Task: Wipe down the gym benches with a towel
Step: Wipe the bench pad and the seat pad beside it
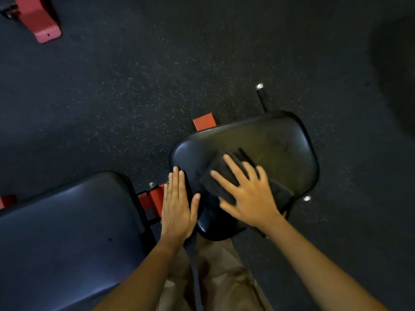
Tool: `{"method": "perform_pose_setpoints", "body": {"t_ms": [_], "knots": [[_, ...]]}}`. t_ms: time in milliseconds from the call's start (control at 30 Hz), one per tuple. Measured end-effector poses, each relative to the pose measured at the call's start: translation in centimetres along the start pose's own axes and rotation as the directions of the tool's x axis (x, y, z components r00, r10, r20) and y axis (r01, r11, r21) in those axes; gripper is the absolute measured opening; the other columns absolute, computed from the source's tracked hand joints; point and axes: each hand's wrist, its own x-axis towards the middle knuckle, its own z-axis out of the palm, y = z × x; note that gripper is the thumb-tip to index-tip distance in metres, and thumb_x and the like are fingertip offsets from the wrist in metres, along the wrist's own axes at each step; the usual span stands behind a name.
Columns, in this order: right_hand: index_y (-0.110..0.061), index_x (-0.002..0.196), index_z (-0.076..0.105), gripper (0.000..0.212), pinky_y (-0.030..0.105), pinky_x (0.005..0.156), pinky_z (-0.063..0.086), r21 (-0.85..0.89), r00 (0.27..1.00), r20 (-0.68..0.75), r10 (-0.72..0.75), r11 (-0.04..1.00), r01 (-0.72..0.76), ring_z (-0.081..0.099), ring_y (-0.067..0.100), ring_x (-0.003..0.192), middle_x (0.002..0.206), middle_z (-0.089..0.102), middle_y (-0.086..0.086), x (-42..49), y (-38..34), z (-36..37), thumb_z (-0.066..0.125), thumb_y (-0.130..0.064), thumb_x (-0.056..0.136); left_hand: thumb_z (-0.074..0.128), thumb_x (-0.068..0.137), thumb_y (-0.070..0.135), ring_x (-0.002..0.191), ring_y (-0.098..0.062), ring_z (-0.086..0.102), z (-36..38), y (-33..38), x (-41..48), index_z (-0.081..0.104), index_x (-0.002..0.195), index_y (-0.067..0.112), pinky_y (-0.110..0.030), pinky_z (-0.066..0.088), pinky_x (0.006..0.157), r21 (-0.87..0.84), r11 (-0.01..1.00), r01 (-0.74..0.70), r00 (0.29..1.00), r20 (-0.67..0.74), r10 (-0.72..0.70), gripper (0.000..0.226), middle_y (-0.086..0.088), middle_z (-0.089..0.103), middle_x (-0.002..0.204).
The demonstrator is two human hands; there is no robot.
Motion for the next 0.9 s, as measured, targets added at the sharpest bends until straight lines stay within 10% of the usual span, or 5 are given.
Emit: {"method": "perform_pose_setpoints", "body": {"t_ms": [233, 367, 467, 700, 900], "knots": [[-0.024, 0.138, 0.046, 0.065, 0.061, 0.091, 0.038, 0.076, 0.653, -0.063, 0.754, 0.656, -0.751, 0.045, 0.047, 0.117, 0.149, 0.036, 0.019, 7.9, 0.1, -0.7, 0.046, -0.051, 0.078, 0.021, 0.100, 0.046, 0.146, -0.011, -0.006, 0.5, -0.4, -1.0, 0.004, 0.148, 0.005, -0.024, -0.004, 0.117, -0.026, 1.000, 0.003, 1.000, -0.013, -0.003, 0.066, -0.007, 0.003, 0.157], [-0.029, 0.143, 0.042, 0.066, 0.059, 0.095, 0.037, -0.011, 0.957, 0.033, 0.289, 0.957, -0.289, 0.042, 0.044, 0.124, 0.154, 0.031, 0.015, 10.0, -4.4, 0.2, 0.052, -0.052, 0.082, 0.020, 0.100, 0.046, 0.146, -0.014, -0.004, 0.7, -0.4, -1.5, 0.002, 0.148, 0.008, -0.026, -0.003, 0.118, -0.062, 0.998, 0.004, 1.000, -0.023, -0.006, 0.065, -0.006, 0.002, 0.157], [-0.031, 0.142, 0.046, 0.066, 0.054, 0.091, 0.040, -0.010, 0.996, 0.036, -0.086, 0.996, 0.086, 0.044, 0.040, 0.120, 0.153, 0.033, 0.013, 5.6, -4.4, 0.7, 0.046, -0.055, 0.080, 0.023, 0.099, 0.044, 0.145, -0.010, -0.006, 0.9, -0.2, -2.1, 0.004, 0.149, 0.009, -0.025, -0.005, 0.117, -0.085, 0.996, 0.026, 0.999, -0.019, -0.027, 0.064, -0.007, 0.002, 0.157], [-0.030, 0.140, 0.042, 0.065, 0.057, 0.095, 0.032, 0.065, 0.778, -0.016, 0.629, 0.777, -0.627, 0.038, 0.043, 0.123, 0.154, 0.029, 0.013, 8.4, -1.0, -0.6, 0.049, -0.052, 0.079, 0.027, 0.099, 0.040, 0.144, -0.006, -0.008, 1.4, 0.0, -3.4, 0.005, 0.148, 0.005, -0.024, -0.004, 0.117, -0.098, 0.993, 0.064, 0.997, -0.039, -0.068, 0.064, -0.006, 0.003, 0.156], [-0.033, 0.145, 0.039, 0.065, 0.057, 0.098, 0.034, -0.040, 0.990, 0.081, 0.113, 0.993, -0.110, 0.039, 0.041, 0.128, 0.157, 0.026, 0.012, 9.9, -5.8, 0.4, 0.048, -0.054, 0.084, 0.019, 0.100, 0.045, 0.144, -0.007, -0.009, 1.8, -0.1, -3.7, 0.003, 0.148, 0.007, -0.025, -0.005, 0.117, -0.095, 0.993, 0.069, 0.997, -0.019, -0.071, 0.064, -0.005, 0.001, 0.157]]}}
